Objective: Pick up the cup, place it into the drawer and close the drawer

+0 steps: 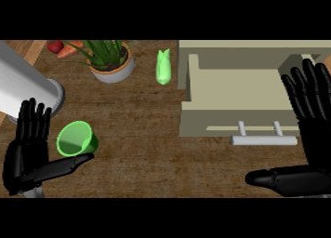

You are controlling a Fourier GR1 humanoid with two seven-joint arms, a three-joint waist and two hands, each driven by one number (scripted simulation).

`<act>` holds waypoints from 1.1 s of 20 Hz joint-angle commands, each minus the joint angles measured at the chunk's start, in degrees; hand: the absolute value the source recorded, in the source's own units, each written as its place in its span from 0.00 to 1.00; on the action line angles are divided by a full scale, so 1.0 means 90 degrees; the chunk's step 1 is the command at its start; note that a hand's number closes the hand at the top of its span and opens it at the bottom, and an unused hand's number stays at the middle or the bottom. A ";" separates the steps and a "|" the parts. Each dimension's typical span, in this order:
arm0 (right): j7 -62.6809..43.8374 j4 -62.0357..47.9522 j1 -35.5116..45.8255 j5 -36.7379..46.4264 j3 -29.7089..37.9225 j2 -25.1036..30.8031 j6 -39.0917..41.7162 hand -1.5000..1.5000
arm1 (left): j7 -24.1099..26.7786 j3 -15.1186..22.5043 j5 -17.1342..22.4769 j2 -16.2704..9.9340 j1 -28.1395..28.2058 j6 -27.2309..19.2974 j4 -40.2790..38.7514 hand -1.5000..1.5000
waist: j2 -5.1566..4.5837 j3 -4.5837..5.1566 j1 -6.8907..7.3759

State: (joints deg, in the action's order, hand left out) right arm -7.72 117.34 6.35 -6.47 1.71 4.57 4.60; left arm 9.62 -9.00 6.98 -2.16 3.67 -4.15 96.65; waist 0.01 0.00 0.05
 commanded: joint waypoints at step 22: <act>-0.0997 0.0604 0.0309 -0.0322 0.0110 0.0131 -0.0025 0.00 | 0.2486 -0.0755 0.0227 -0.0370 -0.0746 0.0527 -0.3838 0.00 | 0.0000 0.0002 -0.0013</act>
State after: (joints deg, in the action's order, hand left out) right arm -11.45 120.17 6.57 -8.78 2.90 5.42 5.94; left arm 29.66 -14.81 8.74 -5.24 -1.34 1.01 67.23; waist 0.06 -0.11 -0.04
